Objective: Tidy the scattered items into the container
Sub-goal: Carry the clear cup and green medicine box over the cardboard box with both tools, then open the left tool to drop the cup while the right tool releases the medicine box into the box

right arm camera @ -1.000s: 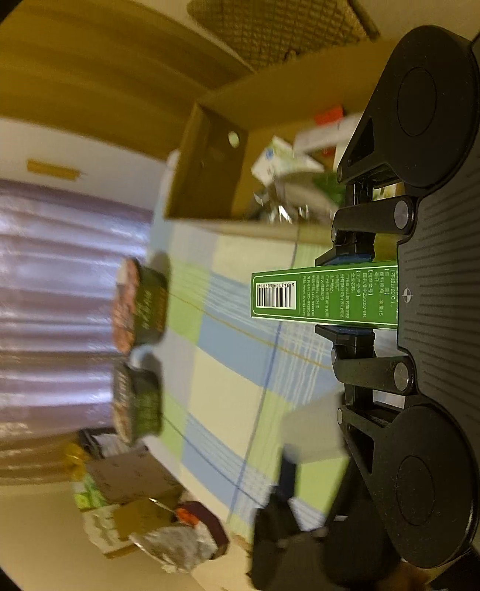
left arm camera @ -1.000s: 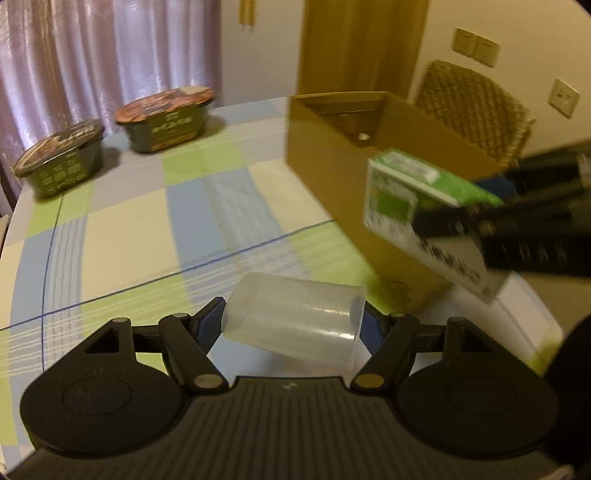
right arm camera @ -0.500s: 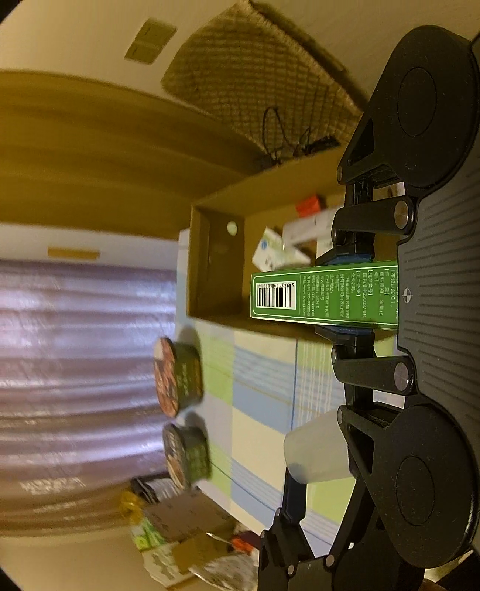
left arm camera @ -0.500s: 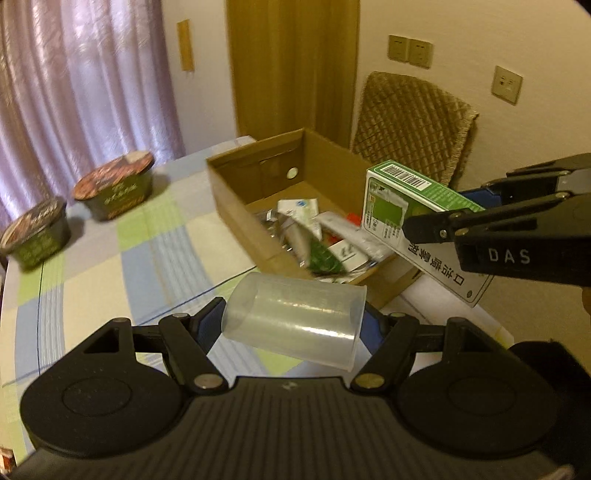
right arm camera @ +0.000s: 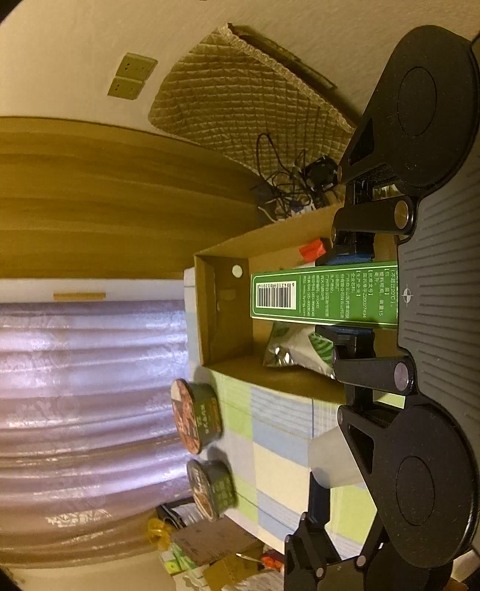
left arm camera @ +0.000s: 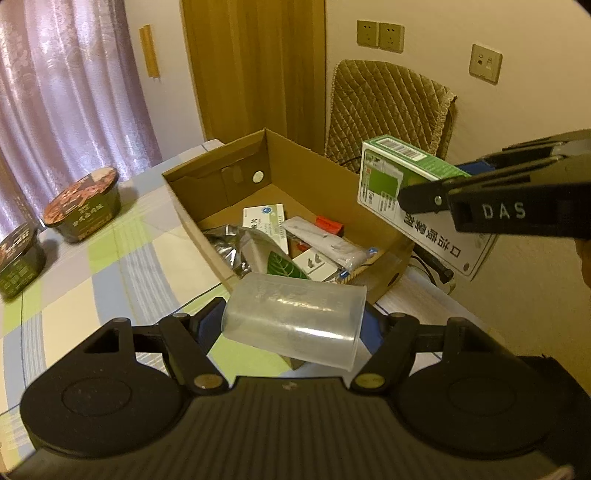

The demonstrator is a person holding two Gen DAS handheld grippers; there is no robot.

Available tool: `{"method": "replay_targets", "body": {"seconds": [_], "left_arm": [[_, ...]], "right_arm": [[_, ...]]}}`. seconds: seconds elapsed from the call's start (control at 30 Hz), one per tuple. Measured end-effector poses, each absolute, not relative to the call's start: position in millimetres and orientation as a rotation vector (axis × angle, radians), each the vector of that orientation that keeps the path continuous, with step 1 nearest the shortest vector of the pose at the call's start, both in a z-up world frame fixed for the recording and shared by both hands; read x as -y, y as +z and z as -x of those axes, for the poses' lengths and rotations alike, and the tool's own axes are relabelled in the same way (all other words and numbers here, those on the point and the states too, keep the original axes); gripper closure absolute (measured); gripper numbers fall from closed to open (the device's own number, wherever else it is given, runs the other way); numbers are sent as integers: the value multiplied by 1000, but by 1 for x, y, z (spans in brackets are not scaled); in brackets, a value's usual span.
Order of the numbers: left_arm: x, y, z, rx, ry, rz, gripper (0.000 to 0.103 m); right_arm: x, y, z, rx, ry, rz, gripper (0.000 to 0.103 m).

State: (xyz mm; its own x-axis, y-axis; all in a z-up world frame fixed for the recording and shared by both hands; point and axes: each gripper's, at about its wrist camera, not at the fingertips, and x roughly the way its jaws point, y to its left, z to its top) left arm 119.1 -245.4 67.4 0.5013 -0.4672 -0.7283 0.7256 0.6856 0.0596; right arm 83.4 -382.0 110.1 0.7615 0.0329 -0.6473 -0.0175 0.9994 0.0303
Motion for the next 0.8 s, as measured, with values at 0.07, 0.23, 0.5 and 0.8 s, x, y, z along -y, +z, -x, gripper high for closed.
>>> {"method": "replay_targets", "body": {"seconds": [0.07,0.23,0.5,0.8], "left_arm": [[251,66,-124,-743,-747,-389,33],[265,62,-142,-736,-754,-395,33],[287,57,-172,-711,-761,-407,33],[318,37,-202,-624,-767,-498,20]], "right_arm": [[388,110,-87,-703,22,-22,70],[399,108,-102,-702,12,-18,70],[413,98,-133,-712,10,-17,70],[421,87,-158,-724,1,-19,70]]}}
